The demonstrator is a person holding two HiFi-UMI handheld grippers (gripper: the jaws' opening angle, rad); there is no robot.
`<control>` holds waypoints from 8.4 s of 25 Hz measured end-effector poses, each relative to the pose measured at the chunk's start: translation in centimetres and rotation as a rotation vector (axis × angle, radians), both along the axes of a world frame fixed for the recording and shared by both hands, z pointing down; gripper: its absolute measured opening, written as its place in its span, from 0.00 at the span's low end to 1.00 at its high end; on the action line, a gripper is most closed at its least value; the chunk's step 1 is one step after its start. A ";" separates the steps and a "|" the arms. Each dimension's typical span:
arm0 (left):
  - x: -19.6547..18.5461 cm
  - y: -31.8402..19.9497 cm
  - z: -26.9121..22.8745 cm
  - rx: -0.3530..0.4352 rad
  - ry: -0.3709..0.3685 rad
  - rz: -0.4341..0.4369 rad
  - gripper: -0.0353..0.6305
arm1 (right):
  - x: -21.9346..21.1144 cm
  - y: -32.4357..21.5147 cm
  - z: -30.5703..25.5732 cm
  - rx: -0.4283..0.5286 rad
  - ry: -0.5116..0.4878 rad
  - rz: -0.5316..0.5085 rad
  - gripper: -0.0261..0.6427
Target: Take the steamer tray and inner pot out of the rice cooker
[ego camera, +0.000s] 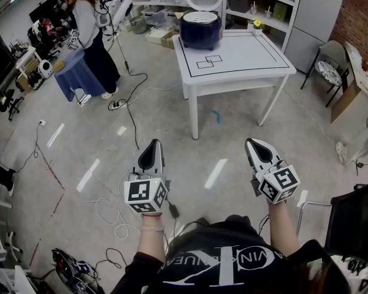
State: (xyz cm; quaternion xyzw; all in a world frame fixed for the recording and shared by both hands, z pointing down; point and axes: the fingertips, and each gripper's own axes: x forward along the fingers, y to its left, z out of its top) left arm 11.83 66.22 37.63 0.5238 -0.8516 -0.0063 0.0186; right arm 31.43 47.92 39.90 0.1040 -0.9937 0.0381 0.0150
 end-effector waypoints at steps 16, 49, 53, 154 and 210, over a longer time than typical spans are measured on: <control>0.0 -1.0 0.1 -0.007 0.013 0.029 0.08 | 0.2 -1.0 0.6 -0.008 0.015 0.024 0.04; -14.5 -16.3 0.7 0.019 0.083 0.023 0.22 | -11.5 -19.6 1.2 -0.144 -0.058 0.129 0.28; -16.8 -20.0 1.1 0.006 0.095 0.025 0.22 | -14.2 -23.2 1.2 -0.149 -0.051 0.122 0.28; -55.1 -68.3 -2.4 -0.003 0.110 0.024 0.25 | -67.7 -72.6 1.0 0.314 0.790 -0.059 0.24; -44.2 -81.7 -10.4 -0.006 0.049 0.315 0.18 | -51.1 -78.0 -12.1 0.147 0.032 0.252 0.12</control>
